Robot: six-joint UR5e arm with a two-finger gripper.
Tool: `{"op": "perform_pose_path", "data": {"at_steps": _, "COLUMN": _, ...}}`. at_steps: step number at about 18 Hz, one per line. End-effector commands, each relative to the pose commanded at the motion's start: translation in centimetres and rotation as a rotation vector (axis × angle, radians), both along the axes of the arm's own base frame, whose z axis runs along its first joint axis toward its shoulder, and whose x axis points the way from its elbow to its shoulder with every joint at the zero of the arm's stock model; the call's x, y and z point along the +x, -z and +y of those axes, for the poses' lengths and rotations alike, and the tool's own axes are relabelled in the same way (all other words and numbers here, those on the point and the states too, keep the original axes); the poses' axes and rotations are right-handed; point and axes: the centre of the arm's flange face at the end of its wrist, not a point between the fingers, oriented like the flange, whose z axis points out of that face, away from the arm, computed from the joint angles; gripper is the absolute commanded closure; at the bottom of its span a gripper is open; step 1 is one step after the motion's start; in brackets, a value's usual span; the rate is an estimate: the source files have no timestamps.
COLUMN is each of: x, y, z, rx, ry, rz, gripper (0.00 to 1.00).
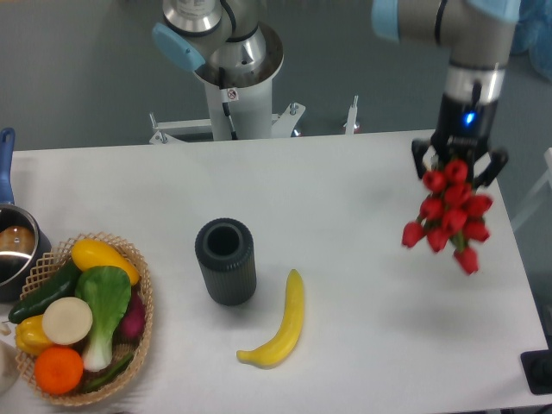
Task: Place the flowers on the table
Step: 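Lower the held tulips onto the table beside the yellow banana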
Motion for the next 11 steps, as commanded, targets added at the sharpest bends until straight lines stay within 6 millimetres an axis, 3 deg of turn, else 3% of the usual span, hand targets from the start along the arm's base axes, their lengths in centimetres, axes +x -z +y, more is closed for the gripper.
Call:
{"op": "perform_pose_path", "data": {"at_steps": 2, "x": -0.6, "y": 0.7, "z": 1.5, "rx": -0.023, "ry": 0.013, "rz": 0.003, "gripper": 0.53}}
{"op": "perform_pose_path", "data": {"at_steps": 4, "x": -1.8, "y": 2.6, "z": 4.8, "rx": -0.037, "ry": 0.024, "rz": -0.014, "gripper": 0.53}}
{"op": "perform_pose_path", "data": {"at_steps": 6, "x": -2.1, "y": 3.5, "z": 6.3, "rx": -0.070, "ry": 0.010, "rz": -0.013, "gripper": 0.53}}
{"op": "perform_pose_path", "data": {"at_steps": 11, "x": -2.0, "y": 6.2, "z": 7.3, "rx": -0.103, "ry": 0.019, "rz": -0.040, "gripper": 0.53}}
